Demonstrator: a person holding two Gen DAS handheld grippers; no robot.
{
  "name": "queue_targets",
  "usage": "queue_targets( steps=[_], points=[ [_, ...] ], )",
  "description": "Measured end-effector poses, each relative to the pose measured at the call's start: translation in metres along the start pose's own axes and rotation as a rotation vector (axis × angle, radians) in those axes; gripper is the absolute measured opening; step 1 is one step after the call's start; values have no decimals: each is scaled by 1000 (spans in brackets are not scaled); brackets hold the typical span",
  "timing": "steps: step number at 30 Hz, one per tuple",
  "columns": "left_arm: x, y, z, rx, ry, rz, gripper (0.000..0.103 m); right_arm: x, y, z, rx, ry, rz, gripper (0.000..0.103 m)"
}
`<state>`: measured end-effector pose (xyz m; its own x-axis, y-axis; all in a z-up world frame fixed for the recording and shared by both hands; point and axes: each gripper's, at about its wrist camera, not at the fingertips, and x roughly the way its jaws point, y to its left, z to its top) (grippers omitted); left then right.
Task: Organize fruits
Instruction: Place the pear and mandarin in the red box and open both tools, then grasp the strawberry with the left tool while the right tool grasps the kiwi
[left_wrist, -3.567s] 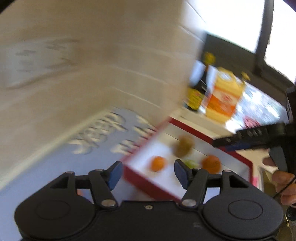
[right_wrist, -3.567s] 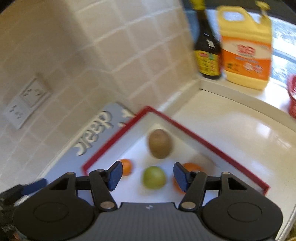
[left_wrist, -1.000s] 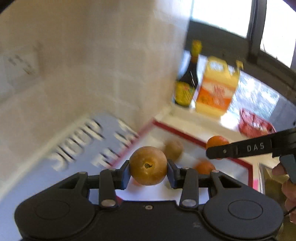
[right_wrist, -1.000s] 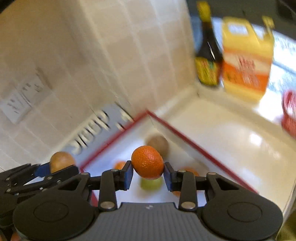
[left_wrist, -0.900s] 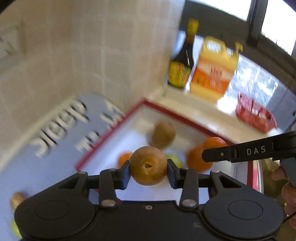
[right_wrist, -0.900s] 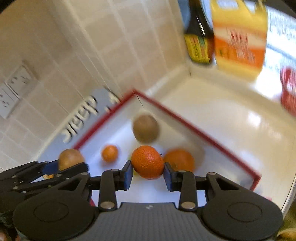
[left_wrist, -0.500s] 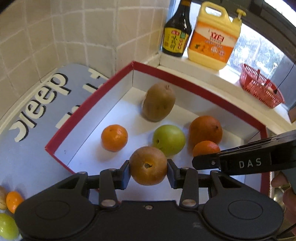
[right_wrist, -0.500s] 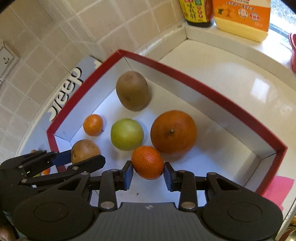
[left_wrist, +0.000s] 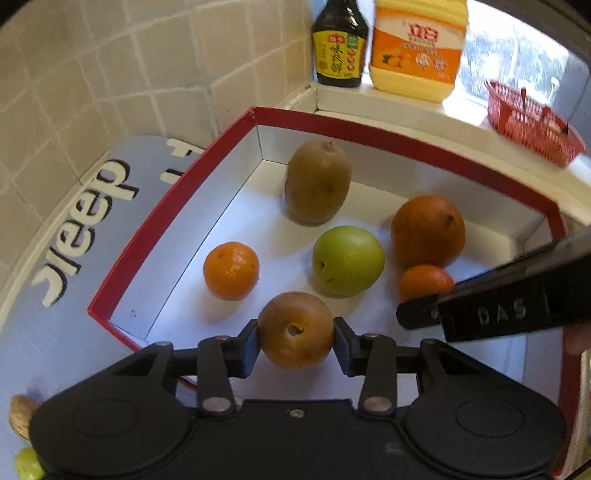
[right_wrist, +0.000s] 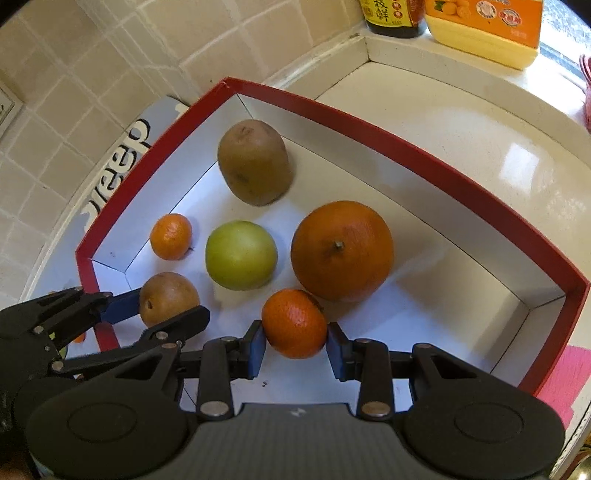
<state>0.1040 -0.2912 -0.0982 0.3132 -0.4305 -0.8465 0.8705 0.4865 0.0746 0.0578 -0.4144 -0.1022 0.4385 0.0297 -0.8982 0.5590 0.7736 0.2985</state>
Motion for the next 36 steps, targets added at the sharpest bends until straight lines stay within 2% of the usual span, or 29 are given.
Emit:
queue_targets(
  steps=[4,6,7,9,11,13,15,18,22,27,31,36],
  points=[
    [4,-9,-1,44,10,30,56,2,3,0,-8,0,-7,38],
    [3,-8,-1,37,8,15,60,2,4,0,-1,11,2,41],
    [-1,-6,-1,23,1,-12,61,1,2,1,10,16,18,41],
    [-11,1,-1,-12,-25,-69,74,-4,0,1,20,14,44,42],
    [-29,12,-3,-56,-74,-108,80,-14,0,3,15,-4,48,52],
    [-49,28,-4,-102,-117,-133,80,-26,1,5,6,-31,51,60],
    [-67,45,-7,-153,-153,-140,80,-36,2,6,0,-57,59,61],
    [-96,75,-19,-237,-203,-117,80,-50,6,8,-18,-83,68,61],
    [-139,113,-42,-340,-277,-42,80,-60,17,7,-45,-97,91,64],
    [-184,144,-77,-418,-349,33,80,-68,47,0,-117,-97,129,64],
    [-201,155,-108,-475,-356,79,80,-71,79,-9,-205,-88,163,67],
    [-190,158,-143,-530,-315,51,80,-62,119,-36,-266,-20,223,67]
  ],
)
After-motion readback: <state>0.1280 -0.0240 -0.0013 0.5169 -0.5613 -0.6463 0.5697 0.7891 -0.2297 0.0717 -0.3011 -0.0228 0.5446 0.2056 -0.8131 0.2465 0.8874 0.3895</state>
